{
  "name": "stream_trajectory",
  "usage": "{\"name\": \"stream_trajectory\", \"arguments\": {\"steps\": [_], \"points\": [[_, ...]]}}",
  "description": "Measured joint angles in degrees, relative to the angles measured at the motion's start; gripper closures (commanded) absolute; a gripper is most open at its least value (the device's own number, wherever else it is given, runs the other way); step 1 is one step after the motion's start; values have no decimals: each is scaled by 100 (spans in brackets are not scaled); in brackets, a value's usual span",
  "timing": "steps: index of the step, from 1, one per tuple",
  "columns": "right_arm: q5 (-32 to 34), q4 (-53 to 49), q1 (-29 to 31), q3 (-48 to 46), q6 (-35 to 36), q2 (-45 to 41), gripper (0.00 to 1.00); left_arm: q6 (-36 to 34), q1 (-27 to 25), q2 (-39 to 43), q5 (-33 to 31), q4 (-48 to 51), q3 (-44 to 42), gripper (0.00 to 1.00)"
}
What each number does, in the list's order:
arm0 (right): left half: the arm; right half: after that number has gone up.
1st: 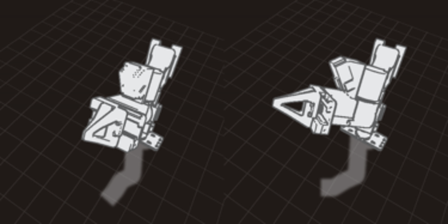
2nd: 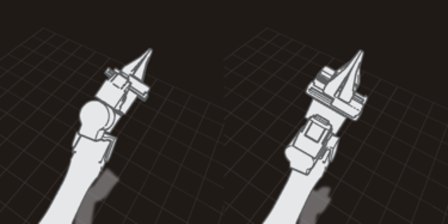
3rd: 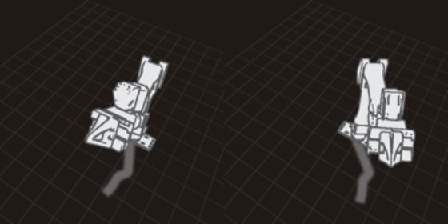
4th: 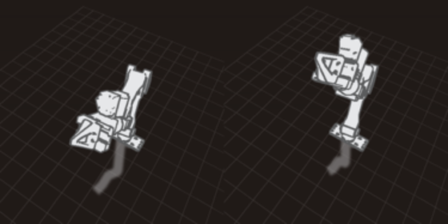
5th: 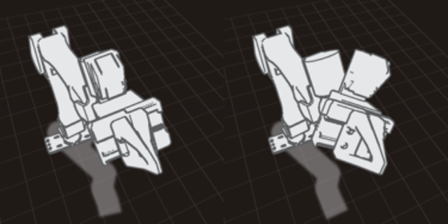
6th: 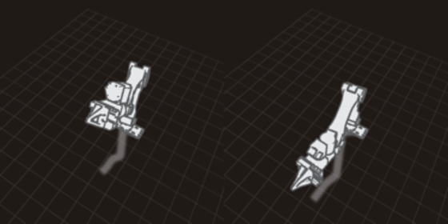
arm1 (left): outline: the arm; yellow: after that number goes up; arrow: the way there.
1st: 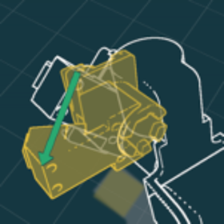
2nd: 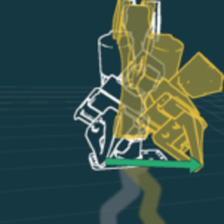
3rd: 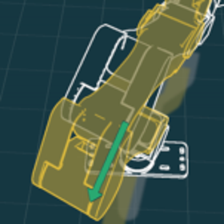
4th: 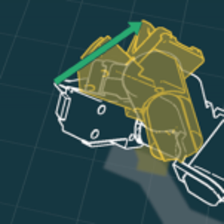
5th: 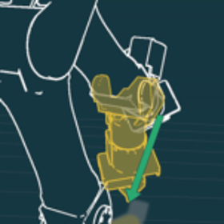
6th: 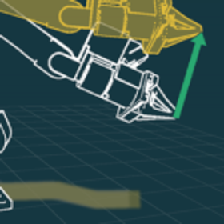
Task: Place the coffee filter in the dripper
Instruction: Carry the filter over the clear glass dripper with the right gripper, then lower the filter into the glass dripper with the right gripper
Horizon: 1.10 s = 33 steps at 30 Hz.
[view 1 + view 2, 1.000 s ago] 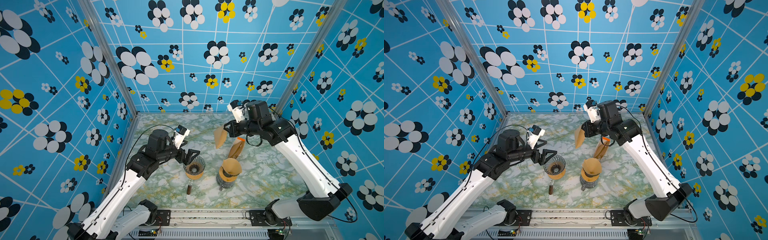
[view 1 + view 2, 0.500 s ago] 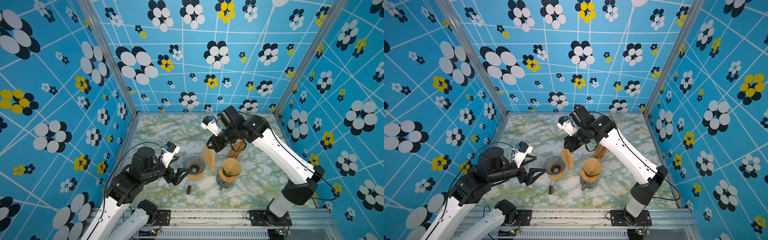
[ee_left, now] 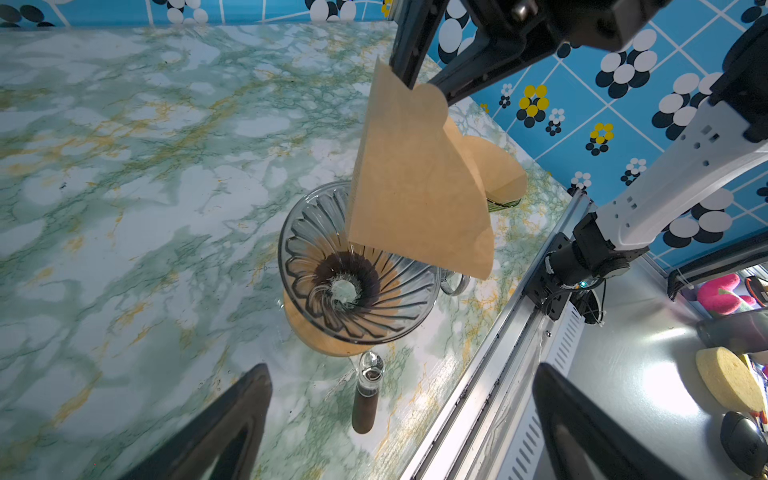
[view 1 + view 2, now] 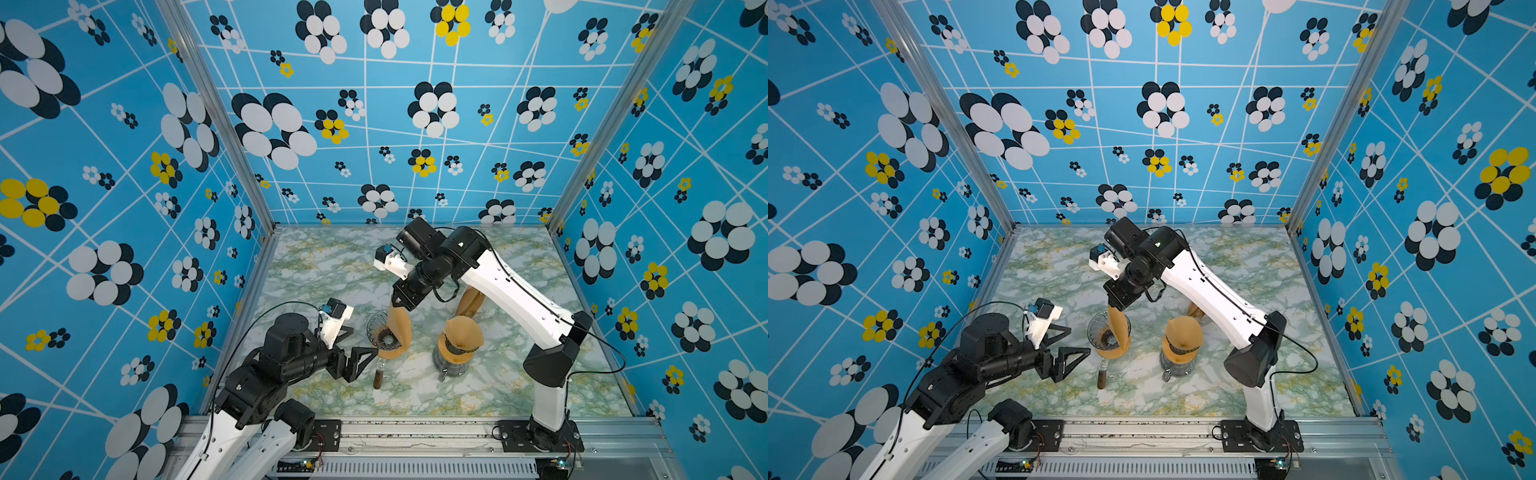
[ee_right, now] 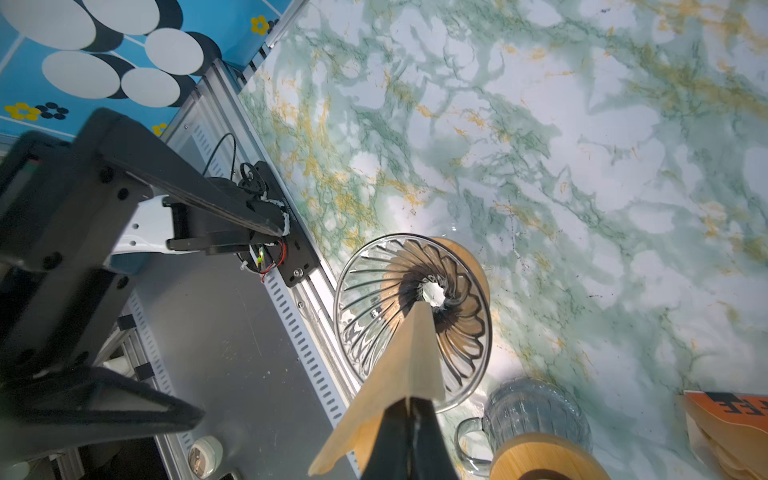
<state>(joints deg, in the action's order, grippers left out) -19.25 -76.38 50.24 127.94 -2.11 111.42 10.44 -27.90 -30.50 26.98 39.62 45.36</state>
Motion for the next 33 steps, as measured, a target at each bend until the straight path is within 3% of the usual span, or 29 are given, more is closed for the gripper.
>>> {"name": "stream_trajectory", "arguments": {"steps": [3, 13, 15, 19, 25, 33], "points": [[63, -70, 11, 7, 0, 76, 96, 20, 0, -72, 0, -46, 0, 1], [264, -59, 61, 7, -98, 146, 66, 74, 0, -247, -98, -61, -11, 1], [358, -11, 87, 7, -146, 149, 64, 74, -4, -260, -120, -61, -22, 1], [678, 39, 153, 11, -181, 149, 71, 76, -26, -260, -179, -61, -28, 1], [863, 55, 245, 160, -195, 146, 94, 76, -24, -245, -278, -61, -31, 1], [1113, 22, 608, 284, -170, 129, 100, 74, 13, 68, -459, -61, -31, 1]]}}
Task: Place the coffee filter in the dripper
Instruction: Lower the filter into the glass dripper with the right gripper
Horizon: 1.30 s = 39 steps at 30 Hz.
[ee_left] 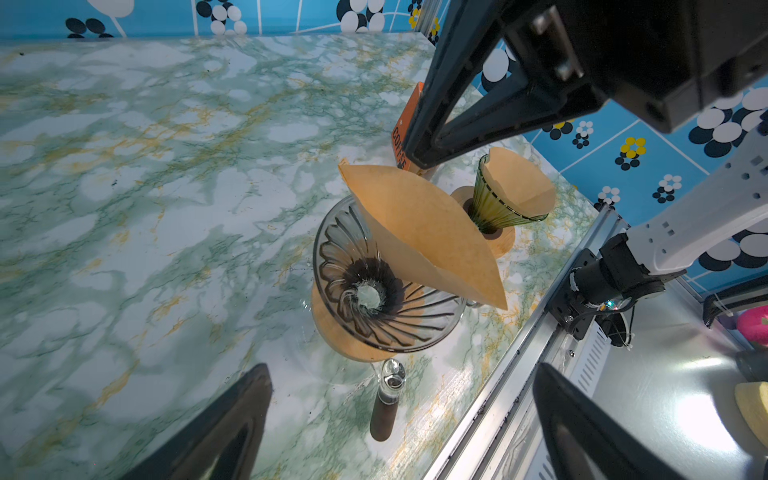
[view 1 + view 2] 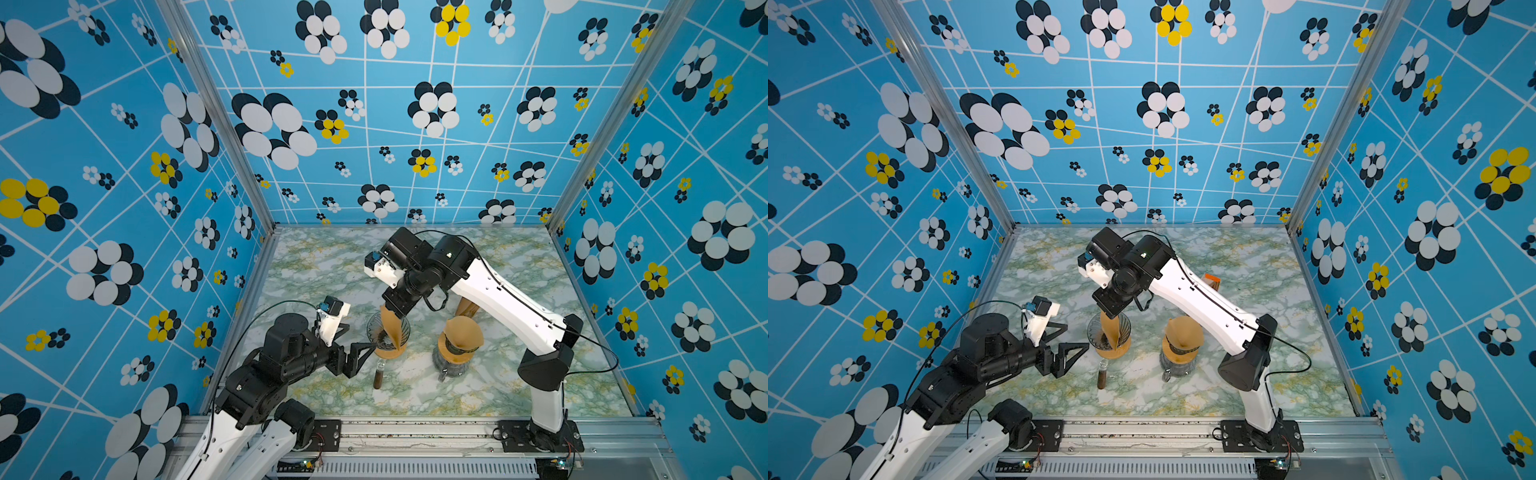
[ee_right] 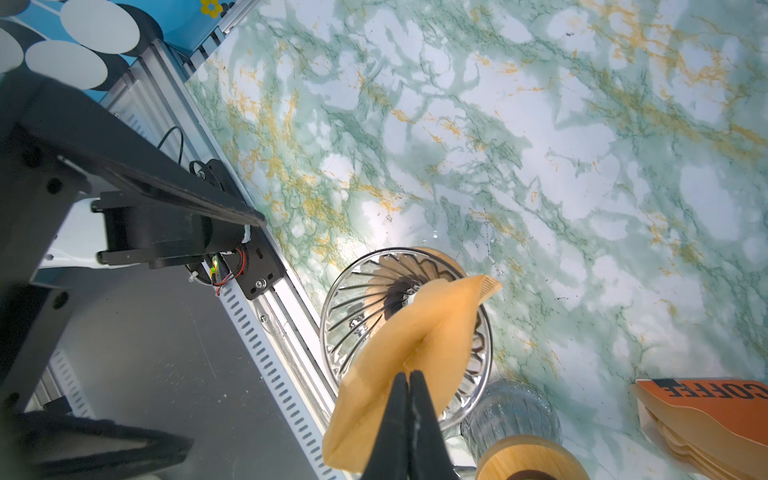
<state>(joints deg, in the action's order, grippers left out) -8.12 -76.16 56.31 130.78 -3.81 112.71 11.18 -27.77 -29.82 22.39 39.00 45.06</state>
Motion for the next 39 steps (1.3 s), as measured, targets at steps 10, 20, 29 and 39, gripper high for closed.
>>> {"name": "stream_trajectory", "arguments": {"steps": [10, 20, 29, 39], "points": [[658, -188, 203, -76, -153, 107, 98, 0, 0, 44, 74, -2, 0, 1], [708, -76, 256, -741, -304, 107, 95, -2, 2, 107, 74, -2, 0, 1], [654, 208, 282, -1056, -400, 107, 85, -2, 4, 107, 74, -2, 0, 1], [503, 487, 282, -1126, -487, 118, 77, -2, 7, 107, 74, -2, 0, 1]]}}
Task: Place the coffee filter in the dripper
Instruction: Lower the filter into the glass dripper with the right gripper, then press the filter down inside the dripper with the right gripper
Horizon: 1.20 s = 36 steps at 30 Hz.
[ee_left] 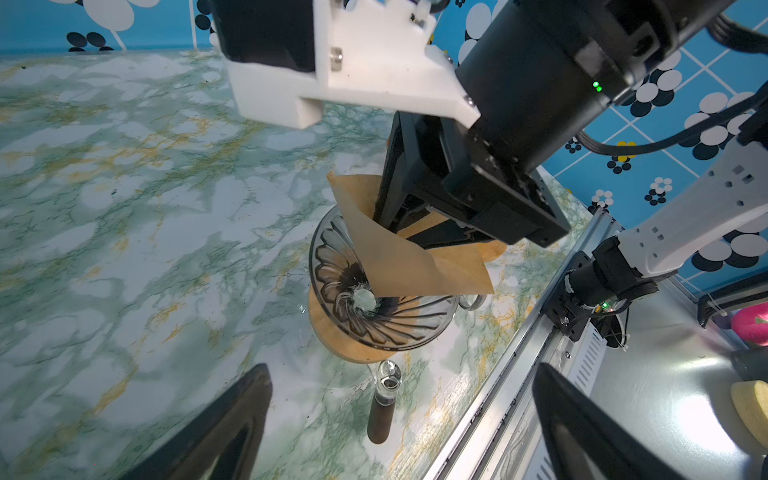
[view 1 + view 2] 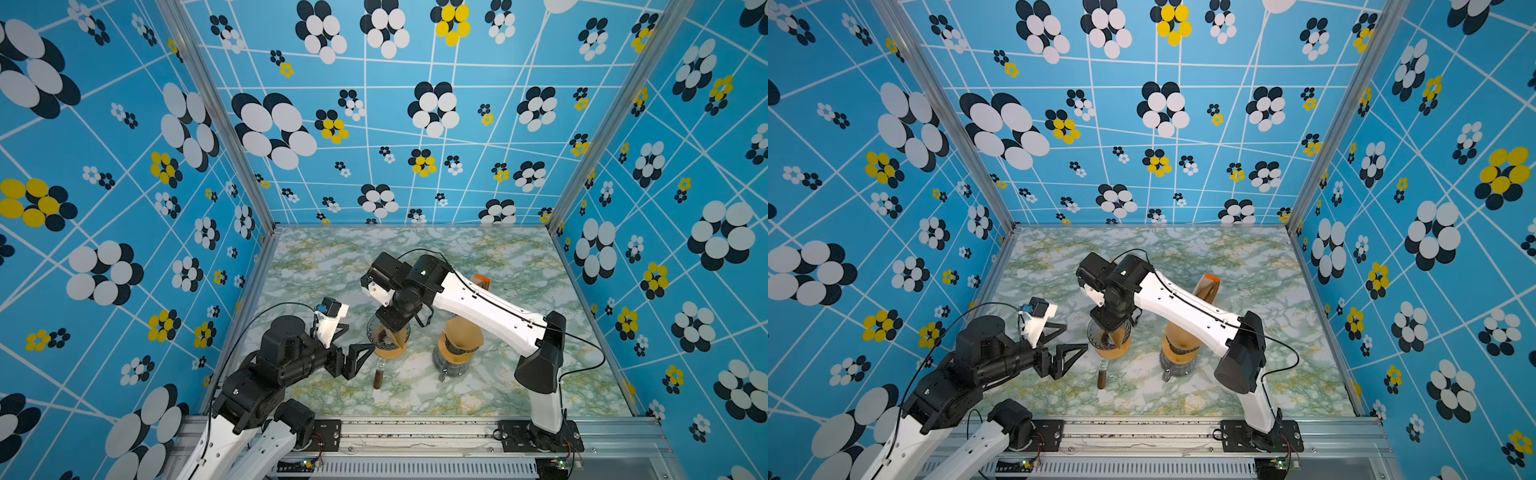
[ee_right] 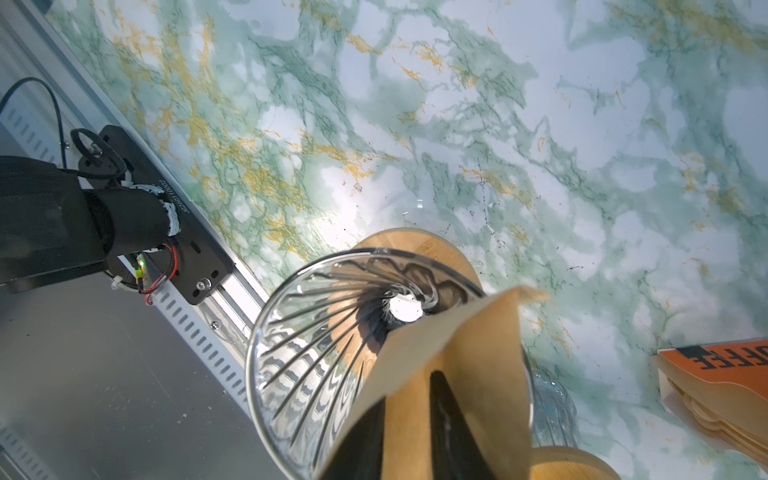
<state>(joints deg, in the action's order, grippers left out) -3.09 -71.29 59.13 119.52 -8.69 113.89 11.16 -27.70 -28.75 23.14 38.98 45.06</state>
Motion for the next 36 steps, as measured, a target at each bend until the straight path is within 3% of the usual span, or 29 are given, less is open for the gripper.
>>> {"name": "stream_trajectory", "arguments": {"steps": [24, 36], "points": [[-70, 184, 22, -378, -15, 275, 71, 0, 70, -4, 44, 0, 0, 1], [-155, 297, 48, -485, -17, 356, 76, 0, 142, -4, 90, -2, 0, 1]]}}
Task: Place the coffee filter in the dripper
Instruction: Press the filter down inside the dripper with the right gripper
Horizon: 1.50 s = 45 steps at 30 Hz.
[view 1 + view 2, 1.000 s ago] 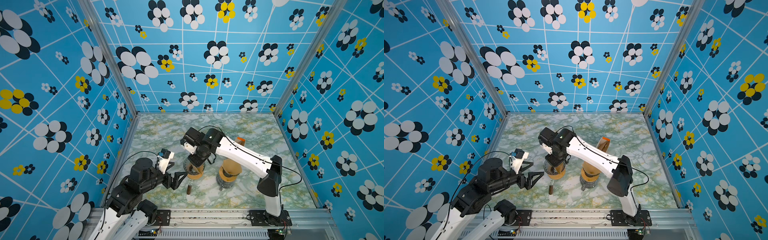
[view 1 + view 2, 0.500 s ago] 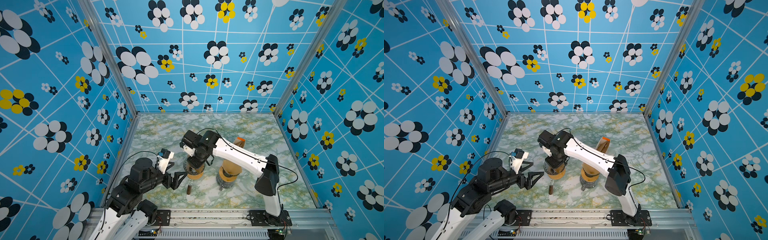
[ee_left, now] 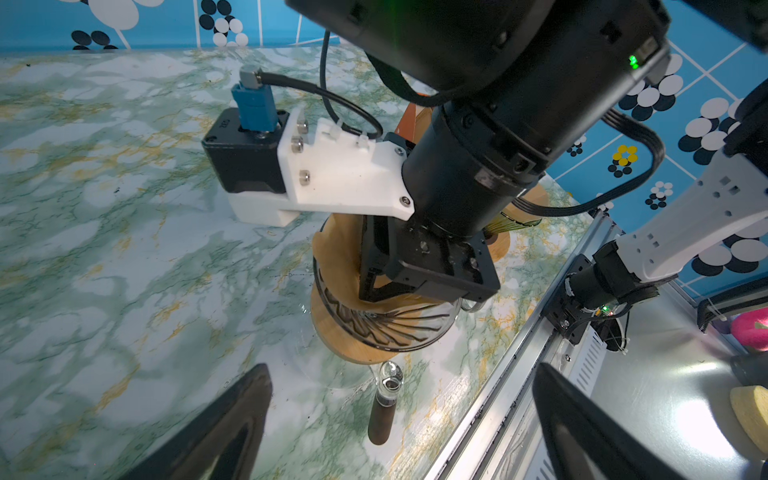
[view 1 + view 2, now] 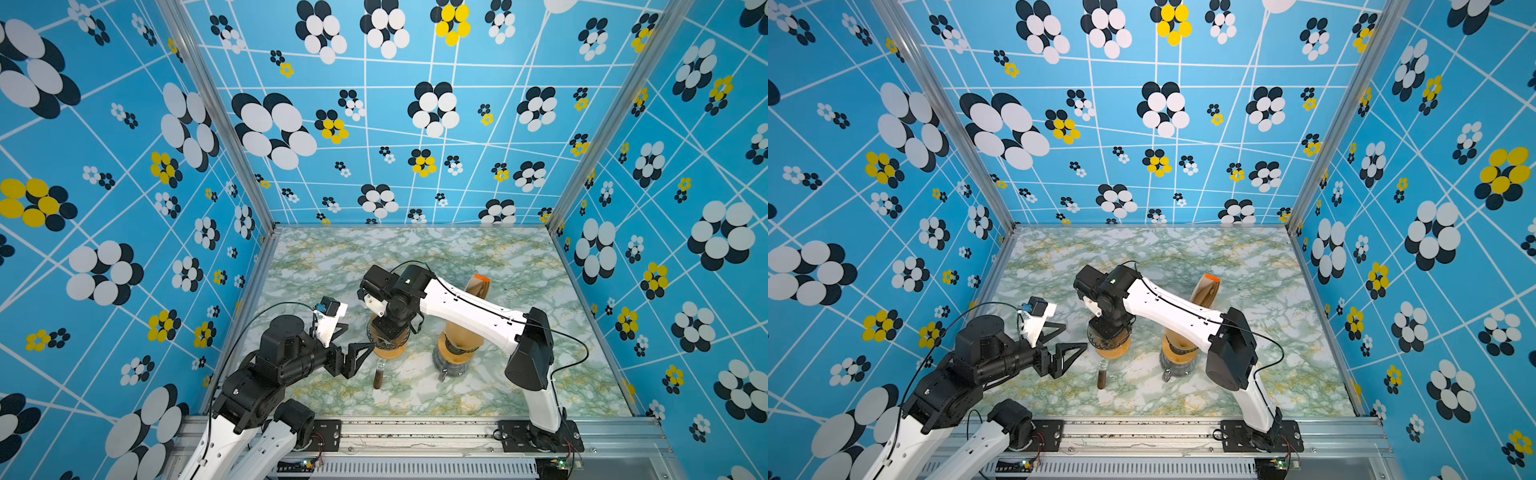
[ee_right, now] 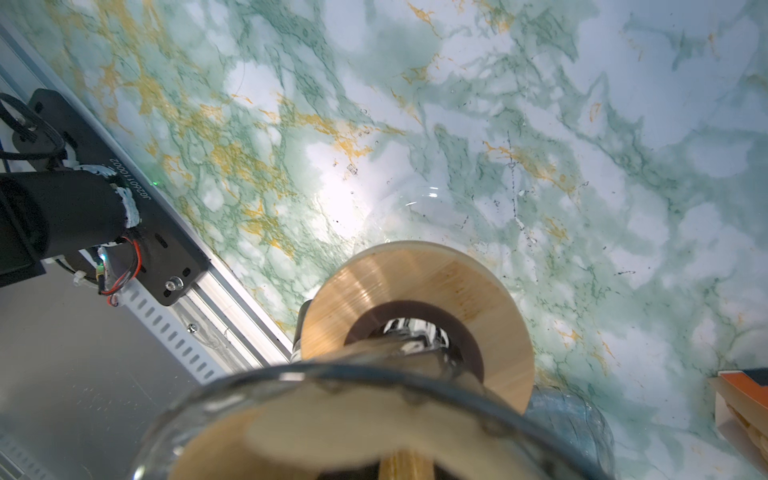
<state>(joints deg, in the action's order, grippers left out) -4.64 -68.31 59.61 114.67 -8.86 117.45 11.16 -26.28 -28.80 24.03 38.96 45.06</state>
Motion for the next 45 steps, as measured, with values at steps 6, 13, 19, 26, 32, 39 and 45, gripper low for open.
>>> {"name": "stream_trajectory", "arguments": {"steps": [6, 13, 19, 26, 32, 39, 45], "points": [[-2, 2, 7, -35, 0, 2, 76, 0, 46, -13, 52, -7, 0, 1], [-2, 9, 39, -131, 2, 59, 76, 0, 83, -39, 85, -28, -2, 1], [2, 24, 48, -184, 2, 59, 76, 0, 83, -39, 87, -37, -2, 1], [9, 24, 55, -181, 2, 59, 77, 0, 83, -39, 87, -37, -2, 1], [114, -7, 74, -26, 13, 59, 84, 0, 83, -39, 85, -37, -2, 1], [162, -28, 74, 138, 24, 35, 95, 0, 83, -39, 87, -37, -2, 1], [170, -26, 74, 151, 24, 33, 90, 0, 83, -39, 90, -37, -2, 1]]}}
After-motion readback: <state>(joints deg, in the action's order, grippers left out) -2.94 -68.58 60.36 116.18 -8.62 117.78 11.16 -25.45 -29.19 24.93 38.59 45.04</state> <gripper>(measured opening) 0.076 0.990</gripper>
